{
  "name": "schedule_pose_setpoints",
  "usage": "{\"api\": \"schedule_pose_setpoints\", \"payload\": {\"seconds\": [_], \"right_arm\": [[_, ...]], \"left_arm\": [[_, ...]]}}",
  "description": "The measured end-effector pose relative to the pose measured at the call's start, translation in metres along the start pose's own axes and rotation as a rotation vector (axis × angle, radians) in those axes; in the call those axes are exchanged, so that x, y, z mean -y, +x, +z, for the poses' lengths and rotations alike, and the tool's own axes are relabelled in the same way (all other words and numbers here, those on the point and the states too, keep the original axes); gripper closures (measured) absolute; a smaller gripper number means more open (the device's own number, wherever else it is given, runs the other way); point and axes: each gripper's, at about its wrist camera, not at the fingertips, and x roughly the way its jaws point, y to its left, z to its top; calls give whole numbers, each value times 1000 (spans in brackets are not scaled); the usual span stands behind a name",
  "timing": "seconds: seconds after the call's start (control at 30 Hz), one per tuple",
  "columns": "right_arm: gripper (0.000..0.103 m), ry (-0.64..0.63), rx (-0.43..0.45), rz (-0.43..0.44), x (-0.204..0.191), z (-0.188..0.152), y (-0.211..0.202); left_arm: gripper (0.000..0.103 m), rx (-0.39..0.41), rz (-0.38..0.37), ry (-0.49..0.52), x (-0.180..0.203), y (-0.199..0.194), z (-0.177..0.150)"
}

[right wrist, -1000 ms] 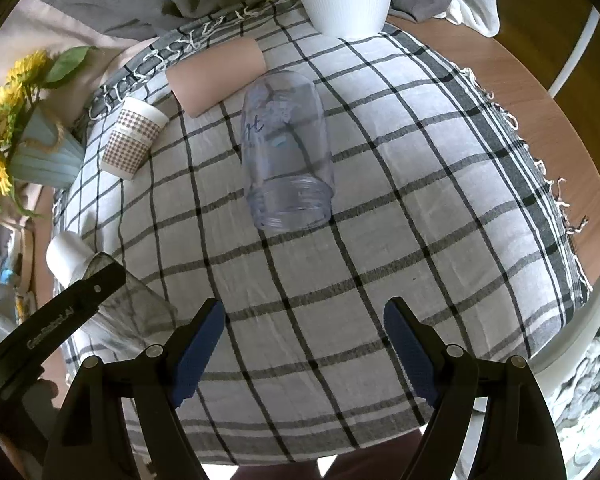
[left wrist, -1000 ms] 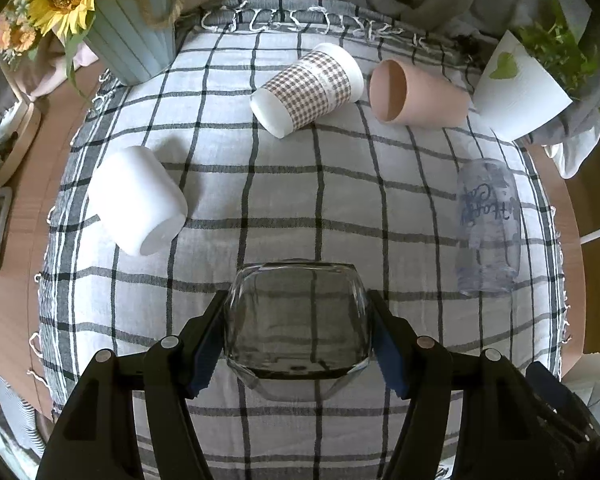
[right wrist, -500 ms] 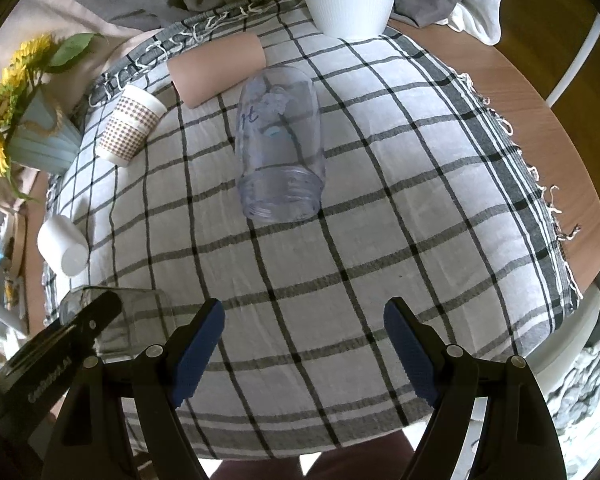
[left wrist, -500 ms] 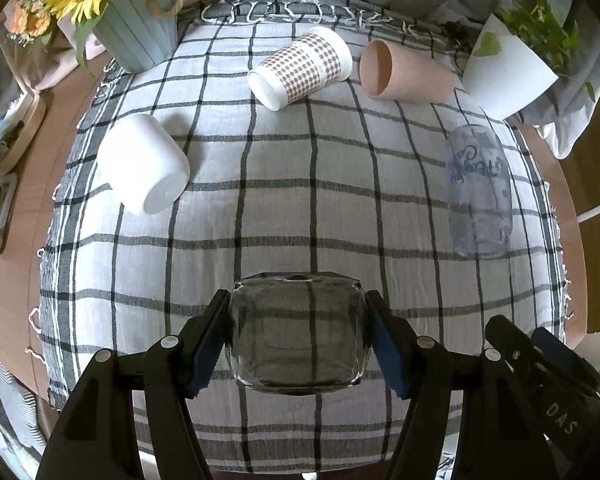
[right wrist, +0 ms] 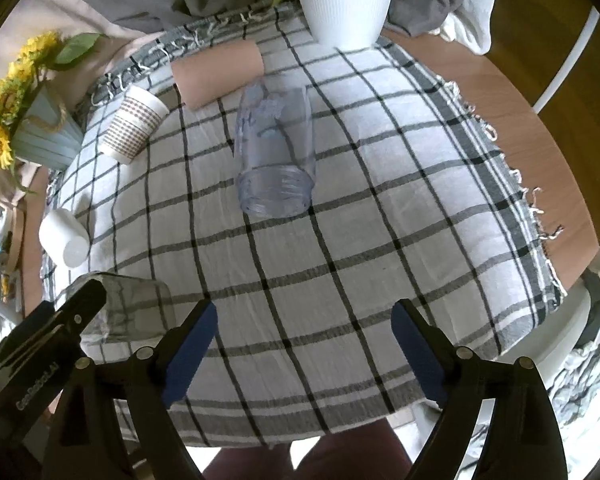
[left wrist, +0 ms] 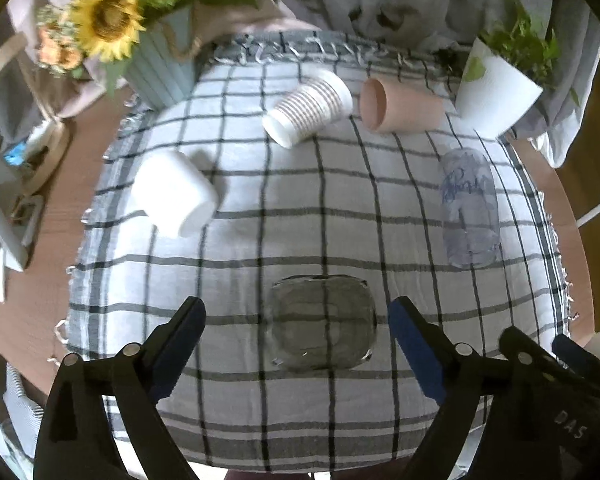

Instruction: Flip cup upside down

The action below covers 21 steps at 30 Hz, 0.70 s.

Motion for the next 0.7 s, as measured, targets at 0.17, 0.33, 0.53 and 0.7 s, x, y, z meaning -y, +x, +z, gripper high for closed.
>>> {"api": "schedule_pose_setpoints", "payload": {"seconds": [0.17,0.33,0.53,0.7], "right_arm": [[11,-49,82,11,-6,-9,-35],[8,-118,176,27,-20,-19,-67],[8,-175,228,61,-41,-34,-85],[7,-205,230,81,-55,-46,-87]], "left_arm": [[3,54,26,-21,-13,-25,-9],[1,112,73,-34,-29,-49,-21],[1,156,107,-40,-51,-69,-34],[1,144,103,-58,-68,-74,-46]]}}
